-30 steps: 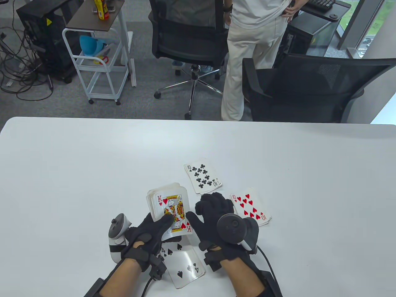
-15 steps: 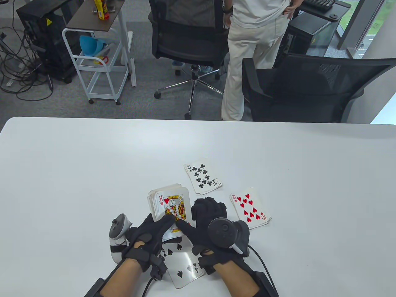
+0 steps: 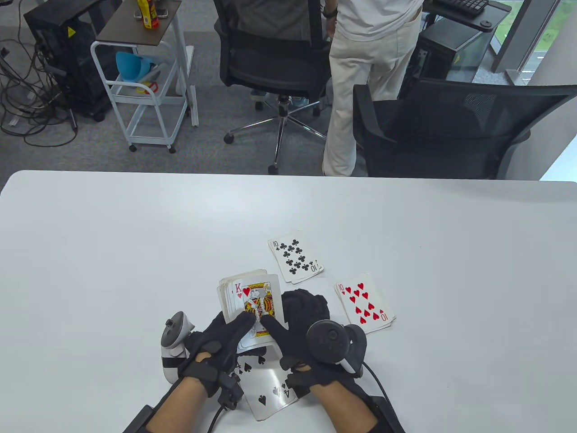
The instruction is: Playing card suit sorting
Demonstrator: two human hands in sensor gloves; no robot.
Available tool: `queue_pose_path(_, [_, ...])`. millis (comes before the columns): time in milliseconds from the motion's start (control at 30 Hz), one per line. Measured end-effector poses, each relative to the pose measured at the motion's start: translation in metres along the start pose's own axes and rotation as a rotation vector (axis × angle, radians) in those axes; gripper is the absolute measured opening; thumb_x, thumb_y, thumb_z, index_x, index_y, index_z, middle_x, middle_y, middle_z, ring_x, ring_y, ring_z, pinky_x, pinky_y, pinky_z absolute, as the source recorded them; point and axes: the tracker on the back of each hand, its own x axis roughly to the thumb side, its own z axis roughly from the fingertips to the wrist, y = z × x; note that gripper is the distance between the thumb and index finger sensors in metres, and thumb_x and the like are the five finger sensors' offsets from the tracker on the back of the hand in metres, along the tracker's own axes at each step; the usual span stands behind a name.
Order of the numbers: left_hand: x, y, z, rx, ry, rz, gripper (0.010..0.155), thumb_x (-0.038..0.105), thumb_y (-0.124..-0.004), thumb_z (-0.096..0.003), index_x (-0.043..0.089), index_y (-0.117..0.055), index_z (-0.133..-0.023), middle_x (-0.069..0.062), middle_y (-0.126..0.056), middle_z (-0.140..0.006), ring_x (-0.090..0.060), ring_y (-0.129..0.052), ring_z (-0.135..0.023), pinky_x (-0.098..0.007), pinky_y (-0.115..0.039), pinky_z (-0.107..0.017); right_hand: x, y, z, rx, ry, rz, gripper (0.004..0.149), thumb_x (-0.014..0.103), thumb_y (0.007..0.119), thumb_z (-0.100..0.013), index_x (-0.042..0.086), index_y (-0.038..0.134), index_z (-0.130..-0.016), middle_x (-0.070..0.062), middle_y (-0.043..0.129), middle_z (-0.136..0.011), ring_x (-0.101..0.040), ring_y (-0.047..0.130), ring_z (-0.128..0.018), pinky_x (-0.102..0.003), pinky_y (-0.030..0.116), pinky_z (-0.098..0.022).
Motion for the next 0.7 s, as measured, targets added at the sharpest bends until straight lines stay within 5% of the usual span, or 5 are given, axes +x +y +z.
queue_pose_path(167, [0.001, 0.002, 0.0, 0.007, -0.003, 0.003, 0.063, 0.051, -0.087, -0.0556, 0.028, -0.059, -0.107, -0.001, -0.079, -0.103, -0.031, -0.093, -0.086, -0.04, -0.095, -0.05, 0.0, -0.003, -0.001, -0.025, -0.004, -0.005, 0.039, 0.036, 0.079, -0.056, 0.005, 0.083, -0.08, -0.019, 0.077, -0.097, -0.049, 0.067, -0.095, -0.075, 0.04, -0.066])
queue_pose_path(433, [0.002, 0.001, 0.0, 0.011, -0.009, 0.002, 0.063, 0.048, -0.088, -0.0555, 0.028, -0.059, -0.107, 0.0, -0.079, -0.103, -0.031, -0.093, -0.086, -0.04, -0.096, -0.05, -0.008, -0.009, -0.001, -0.058, 0.04, -0.003, 0.045, 0.042, 0.083, -0.054, 0.008, 0.078, -0.082, -0.02, 0.073, -0.098, -0.05, 0.065, -0.095, -0.075, 0.04, -0.066])
queue_pose_path(700, [0.002, 0.002, 0.001, 0.015, -0.01, -0.008, 0.062, 0.047, -0.088, -0.0555, 0.028, -0.059, -0.107, 0.0, -0.079, -0.102, -0.03, -0.093, -0.086, -0.04, -0.096, -0.05, -0.014, -0.02, -0.005, -0.082, 0.058, -0.007, 0.039, 0.035, 0.08, -0.056, 0.006, 0.081, -0.083, -0.02, 0.074, -0.098, -0.05, 0.066, -0.095, -0.075, 0.041, -0.066])
